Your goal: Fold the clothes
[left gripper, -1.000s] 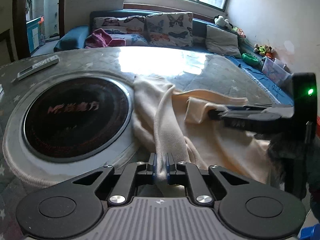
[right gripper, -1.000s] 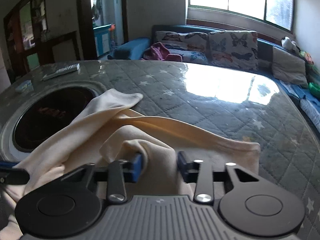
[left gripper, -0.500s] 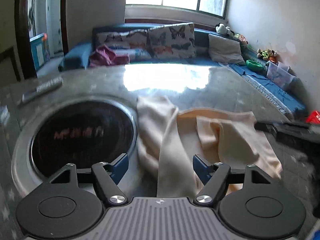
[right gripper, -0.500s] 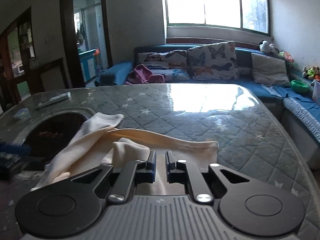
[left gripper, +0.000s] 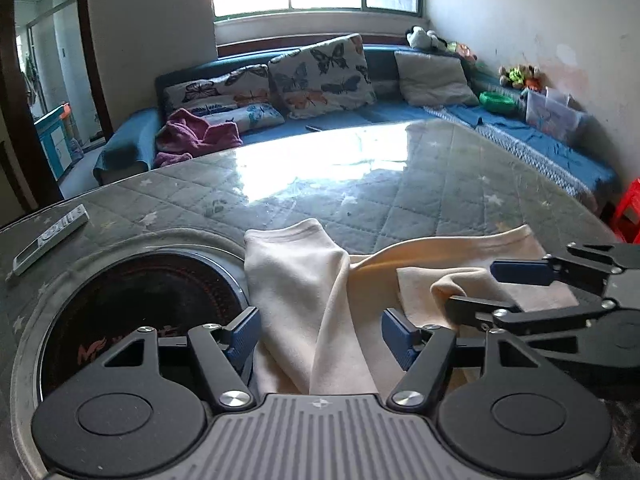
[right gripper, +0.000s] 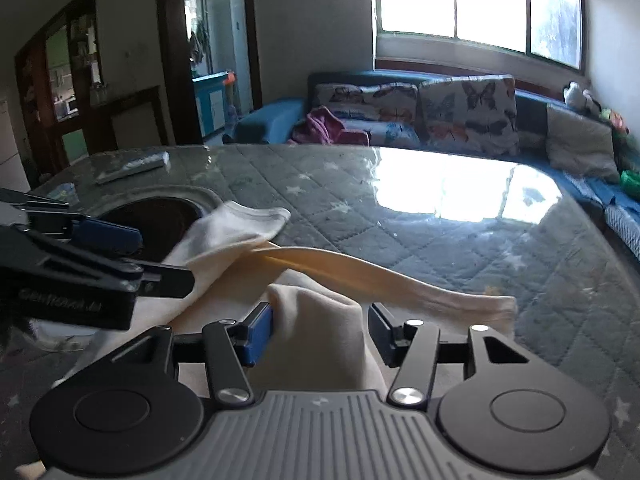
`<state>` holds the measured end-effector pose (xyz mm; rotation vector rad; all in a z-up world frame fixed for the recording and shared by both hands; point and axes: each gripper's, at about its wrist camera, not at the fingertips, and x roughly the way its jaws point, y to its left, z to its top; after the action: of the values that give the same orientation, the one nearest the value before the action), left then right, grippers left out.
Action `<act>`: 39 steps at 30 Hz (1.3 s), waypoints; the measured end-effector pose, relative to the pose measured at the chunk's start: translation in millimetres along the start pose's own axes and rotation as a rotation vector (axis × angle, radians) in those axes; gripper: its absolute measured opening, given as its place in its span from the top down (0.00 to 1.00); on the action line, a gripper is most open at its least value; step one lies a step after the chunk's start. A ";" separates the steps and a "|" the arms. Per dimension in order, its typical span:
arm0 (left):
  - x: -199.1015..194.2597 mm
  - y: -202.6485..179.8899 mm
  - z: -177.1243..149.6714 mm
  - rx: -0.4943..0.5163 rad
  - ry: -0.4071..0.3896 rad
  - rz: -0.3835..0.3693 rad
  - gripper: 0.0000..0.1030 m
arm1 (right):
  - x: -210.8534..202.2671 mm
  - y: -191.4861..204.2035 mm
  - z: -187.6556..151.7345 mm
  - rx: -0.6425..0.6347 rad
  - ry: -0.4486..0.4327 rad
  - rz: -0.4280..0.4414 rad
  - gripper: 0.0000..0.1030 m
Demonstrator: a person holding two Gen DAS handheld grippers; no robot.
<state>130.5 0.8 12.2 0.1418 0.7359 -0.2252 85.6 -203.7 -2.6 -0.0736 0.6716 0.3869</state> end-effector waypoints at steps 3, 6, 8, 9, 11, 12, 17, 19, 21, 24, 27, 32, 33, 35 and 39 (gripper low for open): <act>12.7 -2.3 0.8 0.020 0.019 -0.004 0.32 | 10.1 -6.2 -1.2 0.028 0.029 0.028 0.66; 24.7 -3.1 0.5 0.025 0.044 -0.005 0.50 | 4.6 -11.2 -3.0 0.052 0.014 0.035 0.87; 31.0 -1.3 -0.4 0.015 0.061 -0.012 0.65 | -7.4 -15.7 -3.2 0.063 -0.017 0.026 0.88; 33.3 0.1 -1.1 0.009 0.067 -0.015 0.75 | -14.0 -18.2 -3.1 0.068 -0.033 0.018 0.88; 33.9 3.4 -3.0 0.003 0.068 -0.014 0.89 | -28.9 -23.1 -3.2 0.079 -0.065 0.000 0.89; 30.8 5.4 -3.7 -0.003 0.060 -0.016 0.91 | -37.9 -26.0 -3.6 0.085 -0.083 -0.012 0.89; 4.3 20.8 -7.0 -0.060 0.004 -0.016 0.93 | -91.4 -45.8 -13.5 0.131 -0.174 -0.082 0.89; -11.7 28.9 -9.9 -0.088 -0.025 -0.010 0.93 | -113.3 -53.9 -21.5 0.153 -0.201 -0.123 0.89; -29.4 39.9 -15.1 -0.126 -0.051 -0.007 0.93 | -133.9 -62.2 -31.9 0.180 -0.222 -0.166 0.89; -53.1 57.6 -25.0 -0.180 -0.076 0.004 0.93 | -161.5 -76.0 -51.0 0.234 -0.242 -0.231 0.89; -73.6 73.6 -39.0 -0.228 -0.082 0.026 0.93 | -182.0 -89.1 -72.2 0.296 -0.248 -0.294 0.89; -92.3 98.2 -70.5 -0.296 -0.035 0.090 0.93 | -185.5 -116.0 -110.8 0.393 -0.162 -0.386 0.84; -93.7 101.9 -76.6 -0.307 -0.021 0.104 0.93 | -184.1 -121.0 -117.9 0.409 -0.142 -0.404 0.84; -97.3 108.1 -89.9 -0.319 0.003 0.130 0.92 | -182.1 -127.3 -127.2 0.416 -0.114 -0.439 0.81; -104.2 117.1 -107.7 -0.333 0.034 0.156 0.90 | -185.4 -134.5 -135.0 0.432 -0.096 -0.498 0.75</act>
<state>15.3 152.2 9.7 -0.1136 0.7826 0.0501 -76.8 -414.3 -1.2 0.1861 0.6057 -0.2363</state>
